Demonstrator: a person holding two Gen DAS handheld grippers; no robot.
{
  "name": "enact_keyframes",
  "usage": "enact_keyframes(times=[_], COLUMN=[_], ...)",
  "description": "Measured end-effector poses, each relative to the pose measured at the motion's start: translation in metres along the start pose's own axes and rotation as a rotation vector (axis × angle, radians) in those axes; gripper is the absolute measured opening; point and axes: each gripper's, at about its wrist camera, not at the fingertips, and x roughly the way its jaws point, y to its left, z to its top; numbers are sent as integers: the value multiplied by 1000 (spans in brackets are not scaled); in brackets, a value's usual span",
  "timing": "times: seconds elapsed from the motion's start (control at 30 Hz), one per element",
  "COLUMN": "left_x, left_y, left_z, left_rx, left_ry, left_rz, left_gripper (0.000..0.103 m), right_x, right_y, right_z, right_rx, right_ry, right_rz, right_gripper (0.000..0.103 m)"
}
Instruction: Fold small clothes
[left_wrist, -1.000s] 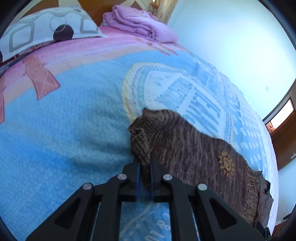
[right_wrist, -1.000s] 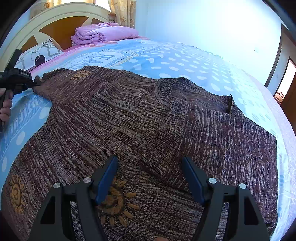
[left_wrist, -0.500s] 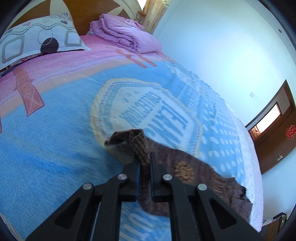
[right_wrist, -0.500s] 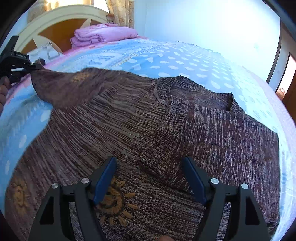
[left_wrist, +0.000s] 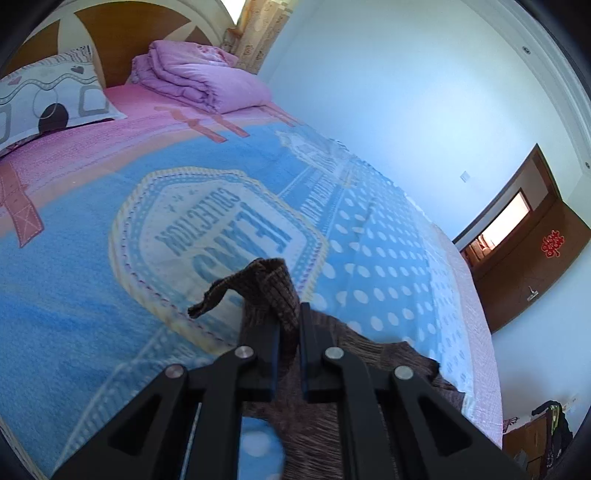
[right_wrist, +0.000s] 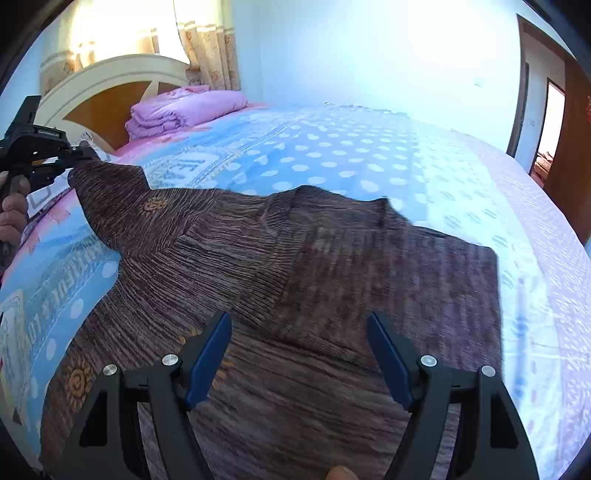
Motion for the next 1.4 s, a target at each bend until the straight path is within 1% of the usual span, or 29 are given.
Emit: enact_keyframes(times=[0.2, 0.3, 0.43, 0.5, 0.53, 0.6, 0.63, 0.67, 0.7, 0.73, 0.77, 0.83, 0.87, 0.9, 0.93, 0.97, 1.0, 1.03, 1.07, 1.1, 1.13, 1.17, 1.23, 1.27, 1.33, 1.37, 1.4], left_x=[-4, 0, 13, 22, 30, 42, 51, 58, 64, 66, 65, 53, 45, 36, 24, 18, 13, 13, 17, 25, 31, 39, 60, 65, 77, 79, 80], left_y=[-48, -78, -117, -136, -149, -164, -171, -177, -181, -183, -182, -176, -171, -166, -156, -151, -142, -127, -119, -105, -95, -85, -65, -60, -45, -43, -37], left_z=[-11, -25, -59, -84, -104, -132, -150, -164, -182, -192, -200, -208, -207, -206, -200, -196, -189, -177, -169, -155, -145, -135, -120, -118, -117, -121, -122], left_rx=[31, 75, 137, 182, 235, 291, 328, 359, 412, 450, 488, 547, 572, 605, 653, 673, 693, 715, 724, 726, 715, 700, 685, 681, 662, 648, 625], left_ry=[-5, 0, 33, 47, 72, 109, 138, 164, 200, 221, 226, 208, 186, 150, 81, 36, -23, -80, -95, -113, -122, -121, -77, -66, -14, 5, 25], left_rz=[-70, -98, -136, -144, -139, -123, -93, -83, -82, -76, -67, -73, -83, -80, -43, -8, 44, 129, 182, 269, 316, 356, 430, 444, 459, 454, 431], left_gripper=[9, 9, 9, 9, 9, 11, 16, 19, 20, 24, 27, 27, 32, 38, 56, 72, 74, 75, 75, 75, 74, 74, 74, 74, 74, 74, 74], right_x=[-27, -39, -50, -53, -54, -54, -55, -55, -55, -56, -57, -57, -57, -57, -56, -55, -54, -53, -51, -48, -44, -41, -27, -21, -3, 8, 20], right_y=[-23, -31, -40, -44, -47, -54, -57, -60, -64, -66, -70, -74, -76, -76, -76, -74, -71, -65, -60, -53, -42, -34, -13, -6, 13, 23, 32], right_z=[-16, -26, -42, -50, -54, -63, -67, -71, -75, -77, -80, -83, -84, -84, -83, -80, -77, -71, -67, -61, -52, -46, -29, -23, -8, -2, 4], right_rx=[46, 56, 63, 69, 75, 92, 101, 111, 122, 129, 137, 147, 151, 153, 154, 153, 148, 136, 128, 113, 89, 69, 25, 14, -23, -47, -76], right_ry=[-15, -15, -10, -6, -2, 10, 16, 21, 23, 23, 24, 25, 27, 27, 27, 28, 28, 27, 26, 26, 29, 33, 50, 58, 81, 93, 98], right_rz=[-20, -26, -35, -44, -47, -53, -57, -61, -66, -69, -73, -82, -85, -84, -81, -76, -70, -58, -50, -40, -30, -23, -2, 2, 0, -6, -24], right_gripper=[76, 76, 76, 76, 76, 76, 76, 76, 76, 76, 76, 76, 76, 76, 76, 76, 76, 76, 76, 76, 76, 76, 76, 76, 76, 76, 76])
